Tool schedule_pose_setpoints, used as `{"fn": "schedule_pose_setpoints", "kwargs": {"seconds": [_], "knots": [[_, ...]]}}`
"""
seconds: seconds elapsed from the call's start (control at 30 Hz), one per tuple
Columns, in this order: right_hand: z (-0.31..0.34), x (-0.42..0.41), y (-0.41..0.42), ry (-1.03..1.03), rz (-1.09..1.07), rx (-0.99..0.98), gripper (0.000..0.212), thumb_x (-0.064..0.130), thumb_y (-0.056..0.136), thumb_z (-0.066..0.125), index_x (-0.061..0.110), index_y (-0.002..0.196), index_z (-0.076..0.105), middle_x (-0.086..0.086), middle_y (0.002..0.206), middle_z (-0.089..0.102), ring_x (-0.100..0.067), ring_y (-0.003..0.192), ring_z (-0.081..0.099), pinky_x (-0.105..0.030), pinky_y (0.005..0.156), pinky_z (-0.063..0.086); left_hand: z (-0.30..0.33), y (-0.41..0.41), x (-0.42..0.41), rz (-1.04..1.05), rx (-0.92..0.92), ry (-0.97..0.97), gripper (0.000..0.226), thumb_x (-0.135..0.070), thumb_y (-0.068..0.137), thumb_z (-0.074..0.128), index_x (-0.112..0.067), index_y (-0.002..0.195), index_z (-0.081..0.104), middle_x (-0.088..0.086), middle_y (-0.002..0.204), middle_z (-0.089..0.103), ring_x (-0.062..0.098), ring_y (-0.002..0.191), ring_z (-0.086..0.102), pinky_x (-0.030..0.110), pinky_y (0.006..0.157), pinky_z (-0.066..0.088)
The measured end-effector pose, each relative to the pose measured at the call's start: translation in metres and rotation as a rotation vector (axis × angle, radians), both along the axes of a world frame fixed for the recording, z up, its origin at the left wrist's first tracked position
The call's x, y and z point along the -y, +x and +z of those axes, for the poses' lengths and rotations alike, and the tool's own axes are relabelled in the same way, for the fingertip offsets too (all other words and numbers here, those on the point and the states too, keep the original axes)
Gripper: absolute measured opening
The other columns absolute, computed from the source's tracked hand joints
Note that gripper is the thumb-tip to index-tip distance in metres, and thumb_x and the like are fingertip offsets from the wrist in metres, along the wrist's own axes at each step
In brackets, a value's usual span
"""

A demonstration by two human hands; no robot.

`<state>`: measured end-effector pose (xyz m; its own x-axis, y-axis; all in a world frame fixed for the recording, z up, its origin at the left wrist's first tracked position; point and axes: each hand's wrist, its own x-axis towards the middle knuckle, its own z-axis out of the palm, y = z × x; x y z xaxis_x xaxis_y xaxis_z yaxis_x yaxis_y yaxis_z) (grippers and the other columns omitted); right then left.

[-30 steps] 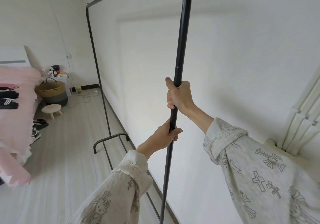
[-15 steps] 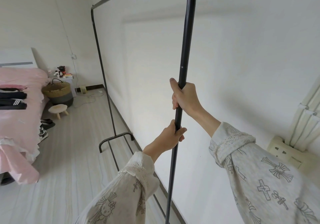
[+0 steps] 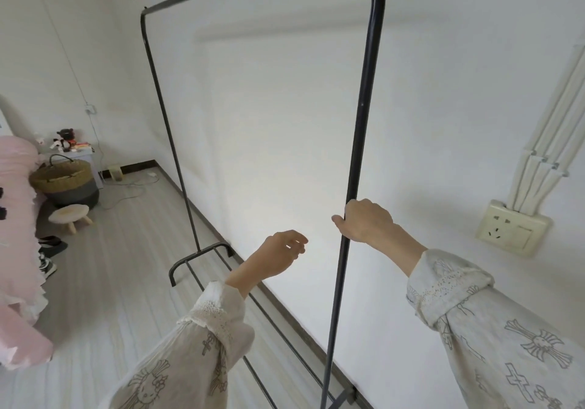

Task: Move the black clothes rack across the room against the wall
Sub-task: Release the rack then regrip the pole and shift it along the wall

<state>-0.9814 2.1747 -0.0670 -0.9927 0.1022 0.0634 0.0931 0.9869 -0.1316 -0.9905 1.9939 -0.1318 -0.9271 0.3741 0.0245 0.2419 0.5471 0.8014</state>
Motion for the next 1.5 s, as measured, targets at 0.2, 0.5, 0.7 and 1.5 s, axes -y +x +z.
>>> {"fn": "schedule_pose_setpoints", "kwargs": {"seconds": [0.2,0.5,0.7,1.5], "knots": [[-0.017,0.087,-0.016,-0.217,0.198,0.097,0.043,0.034,0.094,0.041,-0.005,0.092,0.061,-0.018,0.096,0.068,-0.036,0.095,0.06,-0.038,0.075,0.051,-0.019,0.0,0.108,0.215,-0.025,-0.008,0.025,-0.012,0.094,0.039,-0.014,0.108,0.059,0.002,0.095,0.064,0.02,0.086,0.061,0.027,0.071,0.048],[-0.065,0.227,-0.116,-0.42,0.388,0.119,0.03,0.037,0.092,0.043,0.014,0.105,0.058,-0.007,0.103,0.067,-0.028,0.094,0.059,-0.032,0.074,0.044,-0.044,-0.048,0.264,0.465,-0.053,-0.069,0.023,-0.008,0.093,0.04,-0.011,0.107,0.058,0.001,0.09,0.064,0.013,0.077,0.061,0.016,0.063,0.044],[-0.096,0.299,-0.218,-0.463,0.433,0.147,0.024,0.034,0.092,0.043,0.016,0.098,0.059,-0.001,0.086,0.064,-0.022,0.08,0.056,-0.029,0.065,0.04,-0.062,-0.137,0.342,0.487,0.03,-0.075,0.02,-0.011,0.093,0.041,-0.024,0.096,0.055,-0.004,0.086,0.063,0.005,0.072,0.061,0.026,0.068,0.045],[-0.099,0.595,-0.709,-0.574,0.082,0.021,0.027,0.034,0.093,0.043,0.016,0.101,0.062,-0.007,0.1,0.067,-0.027,0.088,0.059,-0.033,0.078,0.048,-0.048,-0.672,0.661,0.217,0.136,-0.032,0.024,-0.008,0.095,0.039,-0.007,0.112,0.056,0.003,0.094,0.061,0.015,0.08,0.06,0.02,0.07,0.046]]}}
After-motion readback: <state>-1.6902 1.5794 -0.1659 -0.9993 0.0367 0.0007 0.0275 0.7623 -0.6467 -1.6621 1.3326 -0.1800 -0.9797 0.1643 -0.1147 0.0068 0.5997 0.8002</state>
